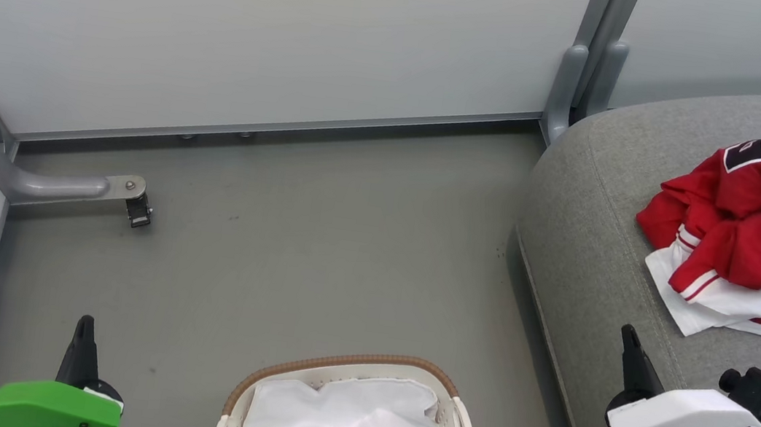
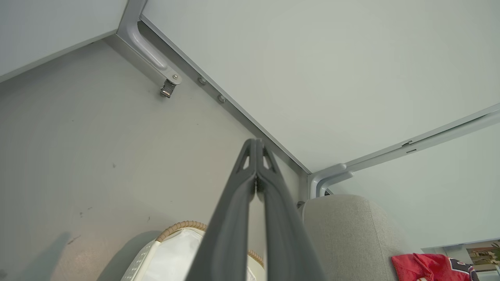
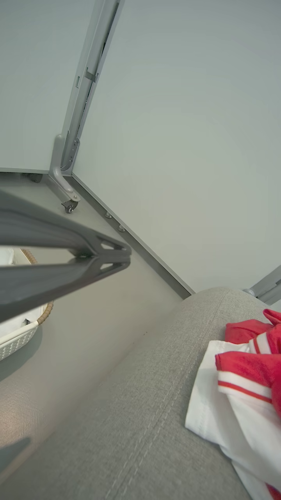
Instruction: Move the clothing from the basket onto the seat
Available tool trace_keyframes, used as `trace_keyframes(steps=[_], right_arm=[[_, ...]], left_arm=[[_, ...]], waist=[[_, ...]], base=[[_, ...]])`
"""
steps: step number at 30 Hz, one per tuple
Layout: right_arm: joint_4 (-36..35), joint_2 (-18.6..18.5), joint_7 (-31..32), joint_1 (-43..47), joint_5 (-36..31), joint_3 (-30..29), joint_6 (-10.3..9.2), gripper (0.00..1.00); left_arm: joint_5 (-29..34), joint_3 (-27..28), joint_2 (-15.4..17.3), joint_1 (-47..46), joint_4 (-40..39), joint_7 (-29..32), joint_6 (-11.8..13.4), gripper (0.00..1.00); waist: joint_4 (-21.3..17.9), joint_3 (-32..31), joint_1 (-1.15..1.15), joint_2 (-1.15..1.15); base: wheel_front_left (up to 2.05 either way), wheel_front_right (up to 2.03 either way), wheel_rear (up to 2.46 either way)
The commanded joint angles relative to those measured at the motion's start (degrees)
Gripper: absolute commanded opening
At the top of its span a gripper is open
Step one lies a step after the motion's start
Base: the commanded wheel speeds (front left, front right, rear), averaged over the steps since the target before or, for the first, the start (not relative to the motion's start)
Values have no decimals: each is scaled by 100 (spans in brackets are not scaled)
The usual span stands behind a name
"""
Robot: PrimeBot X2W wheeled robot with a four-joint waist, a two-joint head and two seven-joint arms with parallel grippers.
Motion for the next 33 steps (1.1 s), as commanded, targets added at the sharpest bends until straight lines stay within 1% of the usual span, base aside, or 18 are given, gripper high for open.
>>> trace_keyframes(steps=[1,20,33], right_arm=[[-106,-24,40,1,202,-46,-3,0],[-298,-30,360,83,1429,-259,-4,0],[-412,-34,548,119,2146,-381,-4,0]], left_arm=[[-191,23,44,-170,-82,47,-20,0],[-1378,35,54,-288,-219,362,-68,0],[-2064,41,60,-348,-298,552,-95,0]], waist=[[1,-3,0,5],[16,-47,0,7],[26,-76,0,9]], base=[[0,0,0],[0,0,0],[0,0,0]])
